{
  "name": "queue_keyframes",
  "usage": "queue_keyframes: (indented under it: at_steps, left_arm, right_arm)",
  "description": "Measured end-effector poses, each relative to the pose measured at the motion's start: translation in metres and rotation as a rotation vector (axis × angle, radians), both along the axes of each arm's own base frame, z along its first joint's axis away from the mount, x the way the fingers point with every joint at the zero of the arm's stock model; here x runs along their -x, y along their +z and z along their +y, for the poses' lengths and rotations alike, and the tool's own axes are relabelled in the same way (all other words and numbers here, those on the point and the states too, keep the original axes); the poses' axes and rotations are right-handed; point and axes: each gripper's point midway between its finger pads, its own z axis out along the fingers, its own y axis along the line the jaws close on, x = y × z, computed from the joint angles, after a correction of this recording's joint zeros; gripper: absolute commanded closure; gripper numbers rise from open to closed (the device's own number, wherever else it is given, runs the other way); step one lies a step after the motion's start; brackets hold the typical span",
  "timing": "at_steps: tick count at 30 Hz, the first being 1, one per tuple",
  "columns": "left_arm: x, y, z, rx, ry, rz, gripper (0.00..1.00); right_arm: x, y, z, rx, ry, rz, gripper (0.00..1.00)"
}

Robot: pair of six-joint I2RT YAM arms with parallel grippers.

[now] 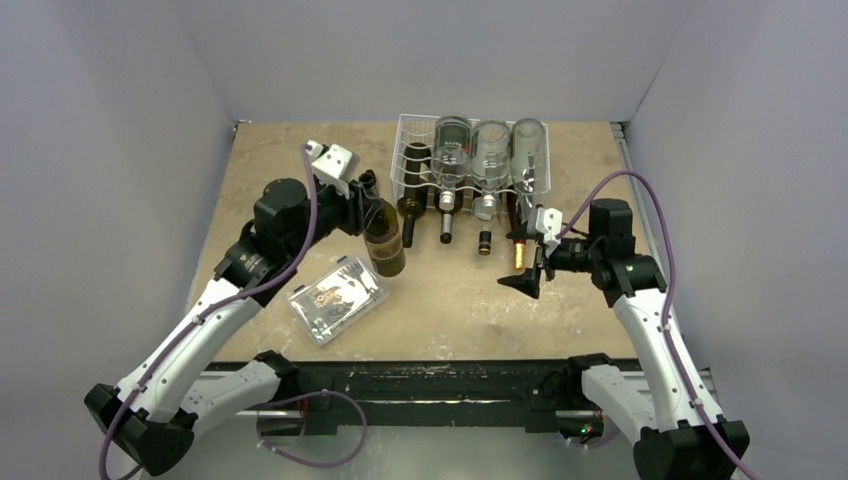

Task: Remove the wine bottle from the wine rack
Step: Place the wine bottle at the center of the board.

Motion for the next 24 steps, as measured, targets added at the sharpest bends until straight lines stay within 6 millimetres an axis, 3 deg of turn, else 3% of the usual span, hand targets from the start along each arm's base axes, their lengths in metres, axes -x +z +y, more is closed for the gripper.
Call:
queue_keyframes:
  at_steps: [11, 24]
  left_arm:
    - [-0.064, 0.017, 0.059, 0.003, 0.153, -0.007, 1.0]
    - [-0.175, -0.006, 0.106, 0.002, 0.305, 0.027, 1.0]
  right_arm:
    - [-0.004, -0.003, -0.004, 0.017, -0.024, -0.002, 0.01]
    - [-0.006, -0.009, -0.008, 0.036, -0.048, 0.005, 0.01]
